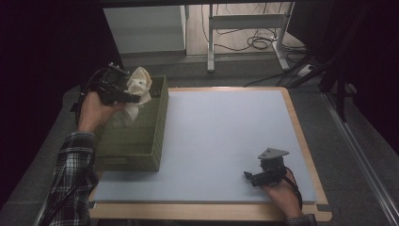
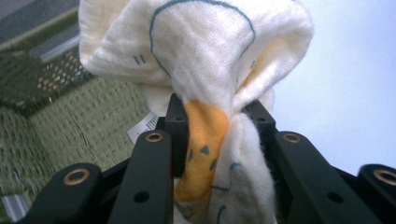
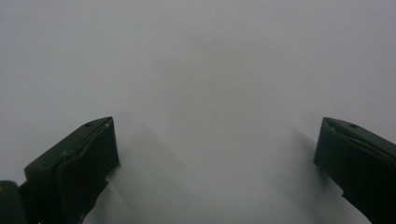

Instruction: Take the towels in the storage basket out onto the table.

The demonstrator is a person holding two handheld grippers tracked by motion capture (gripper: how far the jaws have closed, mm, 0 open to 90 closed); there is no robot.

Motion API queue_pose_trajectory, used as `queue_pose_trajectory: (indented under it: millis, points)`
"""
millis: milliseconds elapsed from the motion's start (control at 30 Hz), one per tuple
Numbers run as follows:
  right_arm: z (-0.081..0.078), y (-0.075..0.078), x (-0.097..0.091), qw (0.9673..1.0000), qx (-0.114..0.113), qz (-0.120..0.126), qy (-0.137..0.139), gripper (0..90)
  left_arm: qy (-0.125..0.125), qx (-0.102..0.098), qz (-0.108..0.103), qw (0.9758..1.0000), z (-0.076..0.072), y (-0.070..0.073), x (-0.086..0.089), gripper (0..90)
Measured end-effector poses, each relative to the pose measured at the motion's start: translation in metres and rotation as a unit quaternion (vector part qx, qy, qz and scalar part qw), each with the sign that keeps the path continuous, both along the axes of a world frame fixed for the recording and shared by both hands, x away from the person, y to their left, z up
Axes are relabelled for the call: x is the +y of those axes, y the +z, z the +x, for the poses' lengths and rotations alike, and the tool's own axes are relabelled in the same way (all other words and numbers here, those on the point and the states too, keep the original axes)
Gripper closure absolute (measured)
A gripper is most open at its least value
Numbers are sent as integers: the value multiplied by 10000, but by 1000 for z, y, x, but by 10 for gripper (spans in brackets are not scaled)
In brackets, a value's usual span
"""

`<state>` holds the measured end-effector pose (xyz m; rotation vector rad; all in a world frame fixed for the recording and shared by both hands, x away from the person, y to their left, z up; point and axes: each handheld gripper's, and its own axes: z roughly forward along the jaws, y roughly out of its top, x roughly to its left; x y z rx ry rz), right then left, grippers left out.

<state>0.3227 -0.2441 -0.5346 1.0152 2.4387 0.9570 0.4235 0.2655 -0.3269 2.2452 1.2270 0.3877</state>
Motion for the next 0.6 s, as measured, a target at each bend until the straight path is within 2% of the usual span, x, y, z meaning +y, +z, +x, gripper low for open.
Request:
queue_pose_trajectory:
  millis: [367, 600]
  points:
    - [0, 0, 0, 10000, 2, -4, 4, 0, -294, -145, 169, 9993, 2, 27, -38, 695]
    - [0, 0, 0, 10000, 8, 0, -3, 0, -389, -202, 189, 9989, 2, 40, -57, 693]
